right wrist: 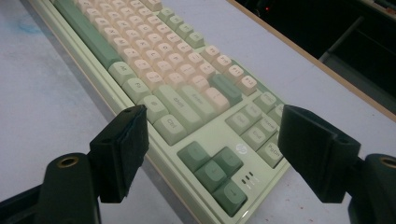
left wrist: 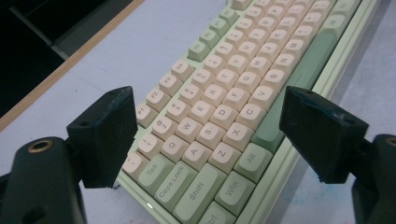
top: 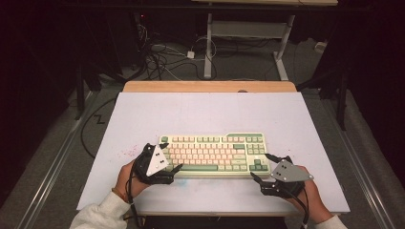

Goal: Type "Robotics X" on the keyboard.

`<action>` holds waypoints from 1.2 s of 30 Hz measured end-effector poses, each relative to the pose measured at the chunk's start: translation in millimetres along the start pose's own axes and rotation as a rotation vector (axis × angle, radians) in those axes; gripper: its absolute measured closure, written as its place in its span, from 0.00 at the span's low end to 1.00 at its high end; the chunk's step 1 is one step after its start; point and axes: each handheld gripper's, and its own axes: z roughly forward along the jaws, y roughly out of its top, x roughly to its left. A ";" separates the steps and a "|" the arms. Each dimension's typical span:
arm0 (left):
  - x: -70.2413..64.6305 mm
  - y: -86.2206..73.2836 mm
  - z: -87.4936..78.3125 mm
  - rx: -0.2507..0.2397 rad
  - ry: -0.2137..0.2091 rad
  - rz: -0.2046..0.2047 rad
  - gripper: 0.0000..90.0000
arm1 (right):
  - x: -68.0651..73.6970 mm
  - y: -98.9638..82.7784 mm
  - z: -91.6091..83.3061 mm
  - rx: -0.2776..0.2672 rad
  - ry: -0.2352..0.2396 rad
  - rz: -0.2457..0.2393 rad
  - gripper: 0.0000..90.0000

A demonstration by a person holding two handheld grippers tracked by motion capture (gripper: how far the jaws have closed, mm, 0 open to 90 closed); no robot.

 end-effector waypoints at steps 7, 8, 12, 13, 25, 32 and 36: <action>0.4 -7.6 -7.2 0.004 0.016 -0.012 0.21 | -4.0 4.5 4.0 0.022 0.004 -0.001 0.48; 0.6 -8.9 -8.2 0.006 0.018 -0.013 0.21 | -5.0 4.7 4.5 0.018 0.009 0.004 0.53; 1.0 -13.2 -10.8 0.016 0.010 -0.020 0.21 | -7.4 7.3 7.9 0.022 0.030 0.011 0.69; 1.1 -13.9 -11.4 0.018 0.008 -0.021 0.21 | -7.7 8.4 9.0 0.026 0.040 0.014 0.73; 0.9 -25.6 -16.5 0.057 -0.010 -0.037 0.21 | -10.6 23.5 32.3 0.070 0.119 0.061 1.00; 0.0 -28.0 -17.8 0.068 -0.024 -0.039 0.21 | -4.7 28.8 49.0 0.116 0.149 0.040 1.00; -0.2 -27.3 -18.2 0.065 -0.029 -0.038 0.21 | -2.2 31.0 59.6 0.141 0.159 0.031 1.00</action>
